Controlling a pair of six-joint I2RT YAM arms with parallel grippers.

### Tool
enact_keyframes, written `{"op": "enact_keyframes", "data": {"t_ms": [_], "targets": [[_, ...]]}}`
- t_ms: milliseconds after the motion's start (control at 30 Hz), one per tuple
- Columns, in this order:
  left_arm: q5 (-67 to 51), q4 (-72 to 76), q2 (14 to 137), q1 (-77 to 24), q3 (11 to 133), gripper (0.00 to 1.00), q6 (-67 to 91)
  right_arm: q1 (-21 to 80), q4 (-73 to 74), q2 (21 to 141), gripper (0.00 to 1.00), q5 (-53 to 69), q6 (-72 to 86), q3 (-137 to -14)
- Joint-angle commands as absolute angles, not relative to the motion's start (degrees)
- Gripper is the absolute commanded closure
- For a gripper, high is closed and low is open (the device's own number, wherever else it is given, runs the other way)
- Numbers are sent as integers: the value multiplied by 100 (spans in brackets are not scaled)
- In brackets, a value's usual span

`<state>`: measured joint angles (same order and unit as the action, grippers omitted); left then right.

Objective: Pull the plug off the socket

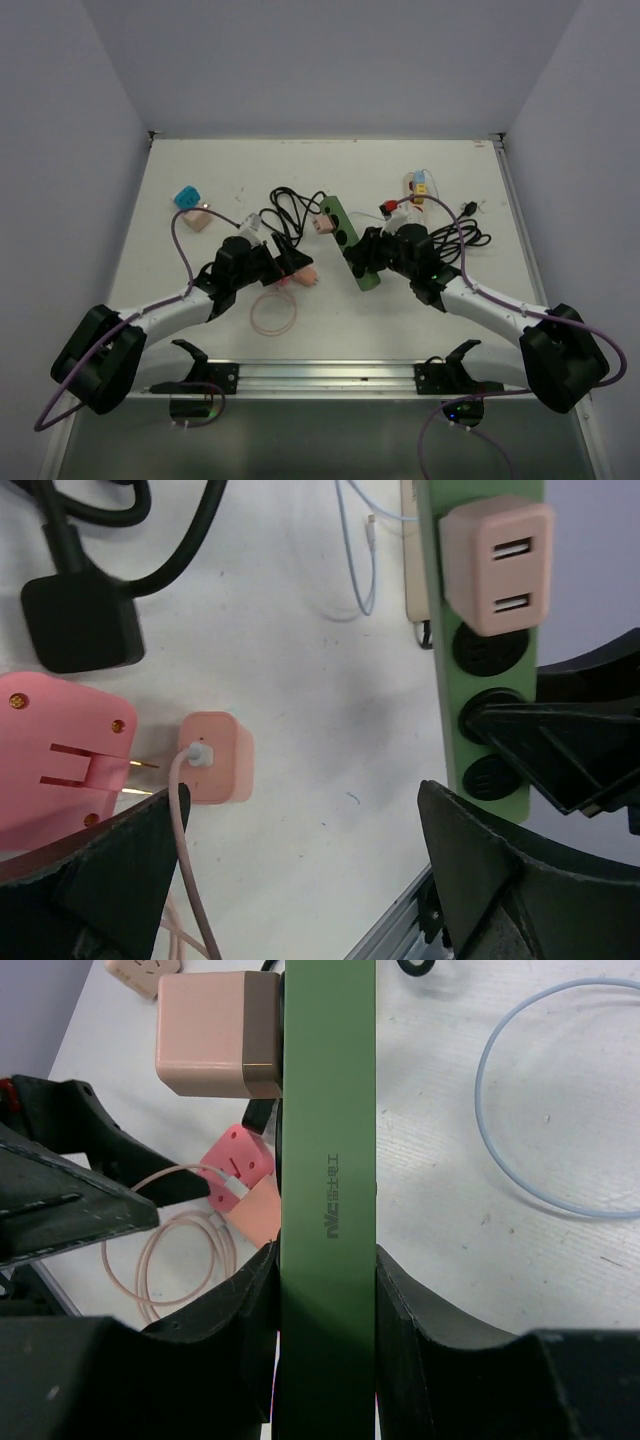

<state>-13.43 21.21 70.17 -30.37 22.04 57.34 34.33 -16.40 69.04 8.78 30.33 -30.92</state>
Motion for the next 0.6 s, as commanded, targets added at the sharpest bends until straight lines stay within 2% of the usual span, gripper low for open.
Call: {"op": "enact_keyframes", "data": {"t_ms": [0, 167, 400, 567], "targets": [[-1108, 1663, 6496, -2980, 2600, 0, 5406, 3542, -2074, 6812, 100, 1204, 2865, -3138], [-923, 1020, 6354, -2962, 3251, 1, 5308, 3647, -2074, 6706, 100, 1178, 2830, -3094], [-844, 476, 6925, -2962, 3954, 0, 5414, 3797, -2013, 6688, 100, 1134, 2760, -3155], [-765, 501, 7022, -2962, 3999, 0, 5431, 3902, -1995, 6697, 100, 1099, 2707, -3199]]}}
